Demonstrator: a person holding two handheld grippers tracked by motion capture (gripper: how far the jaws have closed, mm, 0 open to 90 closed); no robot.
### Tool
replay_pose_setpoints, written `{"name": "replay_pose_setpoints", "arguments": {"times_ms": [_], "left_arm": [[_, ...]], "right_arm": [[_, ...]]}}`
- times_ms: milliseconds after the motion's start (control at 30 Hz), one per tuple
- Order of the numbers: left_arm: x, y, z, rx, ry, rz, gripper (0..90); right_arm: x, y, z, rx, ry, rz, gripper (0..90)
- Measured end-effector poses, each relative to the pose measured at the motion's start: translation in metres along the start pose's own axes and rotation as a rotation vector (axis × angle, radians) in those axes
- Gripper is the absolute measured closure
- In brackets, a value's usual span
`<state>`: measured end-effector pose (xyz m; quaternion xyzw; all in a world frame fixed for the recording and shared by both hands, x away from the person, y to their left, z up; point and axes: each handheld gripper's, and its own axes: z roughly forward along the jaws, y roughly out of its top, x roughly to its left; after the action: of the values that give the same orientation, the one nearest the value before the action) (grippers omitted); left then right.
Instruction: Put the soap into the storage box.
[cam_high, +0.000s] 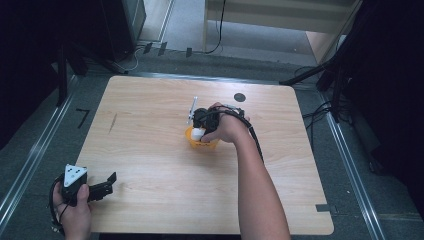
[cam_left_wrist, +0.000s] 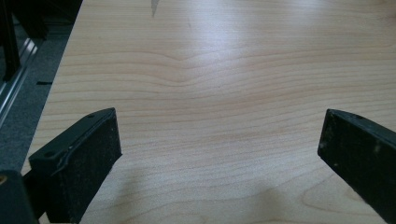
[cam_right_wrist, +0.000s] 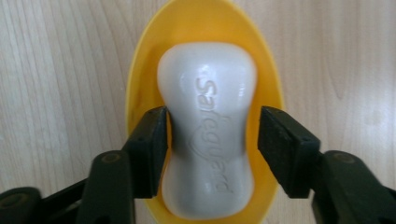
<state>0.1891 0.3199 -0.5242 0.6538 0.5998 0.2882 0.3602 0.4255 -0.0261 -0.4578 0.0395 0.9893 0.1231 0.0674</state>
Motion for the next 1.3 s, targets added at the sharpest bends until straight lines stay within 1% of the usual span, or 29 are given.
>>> {"name": "replay_pose_setpoints", "arguments": {"times_ms": [33,100,133,200,333,367,433,500,600,667,700,767,833,933,967,1067,1100,1133,1167,1200,1267,1300], "left_arm": [[0.000,0.000,0.000,0.000,-0.001,0.000,0.0],[0.000,0.000,0.000,0.004,0.000,0.001,0.0],[0.000,0.000,0.000,0.002,0.002,0.000,0.0],[0.000,0.000,0.000,0.002,0.002,0.001,0.0],[0.000,0.000,0.000,0.002,0.002,0.003,0.0],[0.000,0.000,0.001,0.001,0.003,0.004,0.0],[-0.001,0.000,0.000,0.003,0.003,0.007,0.0],[-0.001,0.000,0.000,0.002,0.002,0.007,0.0],[-0.001,0.000,0.000,0.001,0.003,0.008,0.0],[-0.001,0.000,0.000,0.002,0.006,0.009,0.0],[-0.001,0.000,0.000,0.001,0.006,0.009,0.0],[-0.001,0.000,0.000,0.002,0.006,0.011,0.0],[-0.001,0.000,0.000,0.002,0.005,0.013,0.0],[-0.001,0.000,0.000,0.003,0.006,0.015,0.0],[-0.002,0.000,0.000,0.004,0.007,0.015,0.0],[-0.002,0.000,0.000,0.003,0.007,0.015,0.0],[-0.002,0.000,0.000,0.003,0.007,0.015,0.0],[-0.002,0.000,0.000,0.003,0.007,0.015,0.0],[-0.002,0.000,0.000,0.002,0.008,0.017,0.0],[-0.002,0.000,0.000,0.002,0.009,0.017,0.0],[-0.002,0.000,0.001,0.001,0.009,0.016,0.0],[-0.002,0.000,0.001,0.001,0.009,0.017,0.0]], "right_arm": [[0.000,0.000,-0.002,-0.004,-0.003,0.021,42.9],[-0.002,-0.002,-0.007,-0.016,-0.002,0.037,41.5],[-0.001,-0.003,-0.009,-0.007,-0.001,0.059,40.8],[-0.002,-0.006,-0.013,-0.014,-0.010,0.059,40.4],[-0.002,-0.013,-0.022,-0.029,-0.015,0.082,38.6],[-0.002,-0.015,-0.024,-0.034,-0.019,0.074,38.4],[0.001,-0.018,-0.028,-0.030,-0.017,0.089,38.3],[0.002,-0.021,-0.030,-0.040,-0.019,0.076,38.3],[0.004,-0.026,-0.035,-0.039,-0.018,0.081,38.3],[0.006,-0.028,-0.038,-0.042,-0.019,0.093,38.8],[0.007,-0.031,-0.039,-0.058,-0.016,0.104,38.9],[0.008,-0.037,-0.040,-0.077,-0.012,0.120,38.9],[0.009,-0.044,-0.040,-0.076,-0.015,0.134,39.0],[0.013,-0.055,-0.038,-0.080,-0.007,0.162,38.4],[0.014,-0.059,-0.037,-0.081,-0.010,0.159,38.4],[0.017,-0.069,-0.037,-0.089,-0.006,0.170,37.9],[0.019,-0.073,-0.037,-0.083,-0.002,0.183,37.5],[0.019,-0.076,-0.037,-0.082,-0.011,0.170,37.4],[0.021,-0.078,-0.038,-0.073,-0.011,0.178,37.0],[0.022,-0.080,-0.039,-0.078,-0.013,0.171,37.1],[0.025,-0.085,-0.042,-0.096,-0.004,0.200,37.0],[0.026,-0.088,-0.042,-0.099,-0.007,0.186,37.1]]}}
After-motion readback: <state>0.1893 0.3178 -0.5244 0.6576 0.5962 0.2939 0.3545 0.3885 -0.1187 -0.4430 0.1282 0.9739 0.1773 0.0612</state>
